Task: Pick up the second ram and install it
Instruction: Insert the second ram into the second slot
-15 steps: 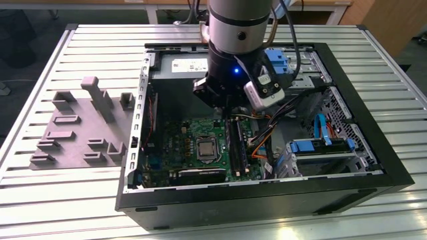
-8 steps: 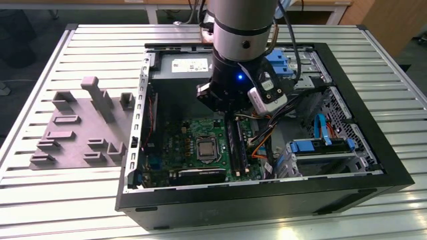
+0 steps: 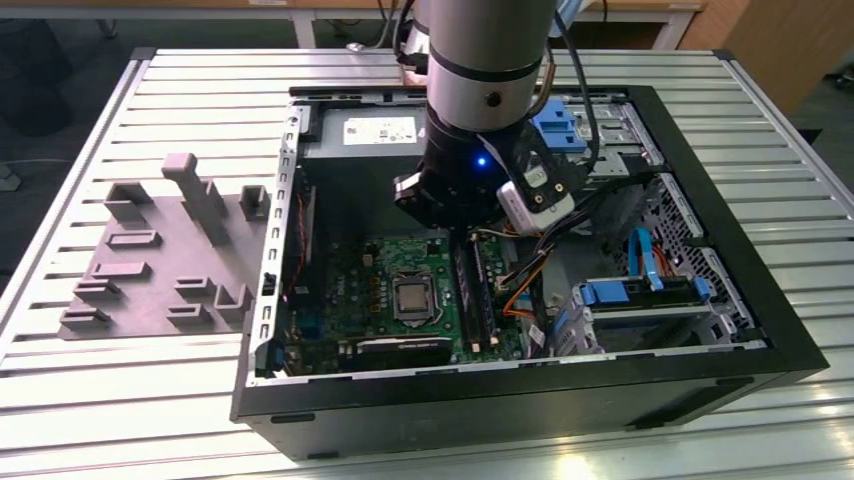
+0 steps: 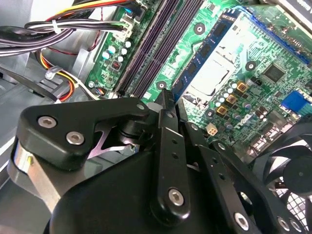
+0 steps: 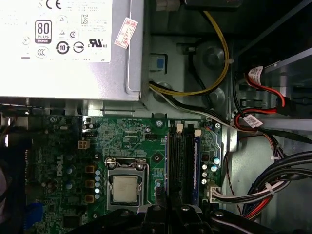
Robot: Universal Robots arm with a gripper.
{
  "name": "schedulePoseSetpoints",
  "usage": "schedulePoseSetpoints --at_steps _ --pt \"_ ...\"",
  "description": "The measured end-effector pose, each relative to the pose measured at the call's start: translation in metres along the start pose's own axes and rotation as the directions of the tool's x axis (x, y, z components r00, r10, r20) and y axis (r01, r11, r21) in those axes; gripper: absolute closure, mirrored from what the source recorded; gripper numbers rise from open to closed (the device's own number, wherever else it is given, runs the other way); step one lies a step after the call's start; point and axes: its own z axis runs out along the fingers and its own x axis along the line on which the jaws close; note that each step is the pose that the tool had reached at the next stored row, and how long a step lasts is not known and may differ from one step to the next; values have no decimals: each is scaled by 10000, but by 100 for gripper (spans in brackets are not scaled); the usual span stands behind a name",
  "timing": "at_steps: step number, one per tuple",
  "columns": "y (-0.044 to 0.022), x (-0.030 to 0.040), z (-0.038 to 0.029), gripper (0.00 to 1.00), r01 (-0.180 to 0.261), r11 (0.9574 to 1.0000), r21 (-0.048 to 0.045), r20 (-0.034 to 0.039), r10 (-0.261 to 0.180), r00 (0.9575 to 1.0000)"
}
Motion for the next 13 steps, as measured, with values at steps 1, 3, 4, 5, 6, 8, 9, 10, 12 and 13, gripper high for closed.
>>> schedulePoseSetpoints --at_steps 1,3,4,5,6,8,9,10,12,13 --pt "0 0 0 86 0 10000 -1 0 0 10000" --pt "-1 -3 3 86 2 10000 -1 -2 -2 10000" --pt "-1 -13 11 86 3 10000 -4 -8 -3 10000" --pt "-1 -26 26 86 1 10000 -2 -18 -1 10000" --pt "-2 -40 45 86 0 10000 -1 -29 0 10000" --pt "-2 -57 81 86 0 10000 -2 -39 0 10000" --pt "-3 -65 99 86 0 10000 -1 -45 0 10000" --pt "-4 -71 116 86 0 10000 0 -52 0 10000" --pt "-18 -77 143 86 0 10000 2 -64 0 10000" --pt "-28 -79 152 86 0 10000 0 -71 0 10000"
